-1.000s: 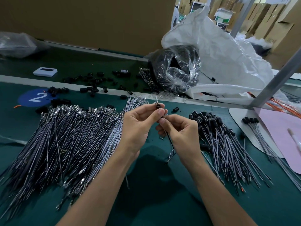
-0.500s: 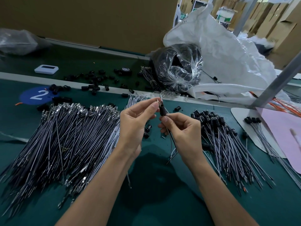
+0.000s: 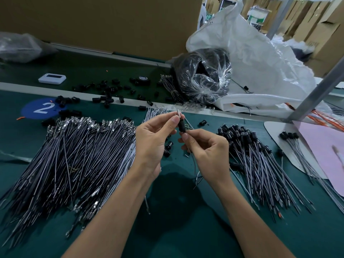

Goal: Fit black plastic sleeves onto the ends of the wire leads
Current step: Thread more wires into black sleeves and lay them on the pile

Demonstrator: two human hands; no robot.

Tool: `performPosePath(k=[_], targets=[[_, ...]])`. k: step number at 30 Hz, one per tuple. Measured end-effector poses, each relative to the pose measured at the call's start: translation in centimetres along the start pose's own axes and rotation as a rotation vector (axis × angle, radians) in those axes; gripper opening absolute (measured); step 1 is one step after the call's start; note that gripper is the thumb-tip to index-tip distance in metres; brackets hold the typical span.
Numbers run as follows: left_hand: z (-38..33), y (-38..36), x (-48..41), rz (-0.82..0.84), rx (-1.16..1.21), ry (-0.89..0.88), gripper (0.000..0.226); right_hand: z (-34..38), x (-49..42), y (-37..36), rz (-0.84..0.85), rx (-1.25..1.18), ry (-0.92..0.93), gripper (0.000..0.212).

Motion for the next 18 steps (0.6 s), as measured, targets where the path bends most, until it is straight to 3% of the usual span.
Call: performPosePath(k=[11, 18], targets=[[0.19, 0.01, 0.04, 0.032, -0.023, 0.009, 0.018, 0.13, 0.12, 0.11, -0.041, 0.089, 0.096, 0.01], [0.15, 0.32, -0.12, -0.004, 0.078, 0.077, 0.025, 0.08, 0.25, -0.31, 0.024, -0.004, 0.032, 0.014]])
Point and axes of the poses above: each hand's wrist, its own x-axis away from the middle knuckle, its own y-axis out of the back of the hand, z = x × y, the point moved 6 cm from there along -x, towards the middle knuckle, and after that the axes turned 6 degrees about -z, right-handed, at the moved point
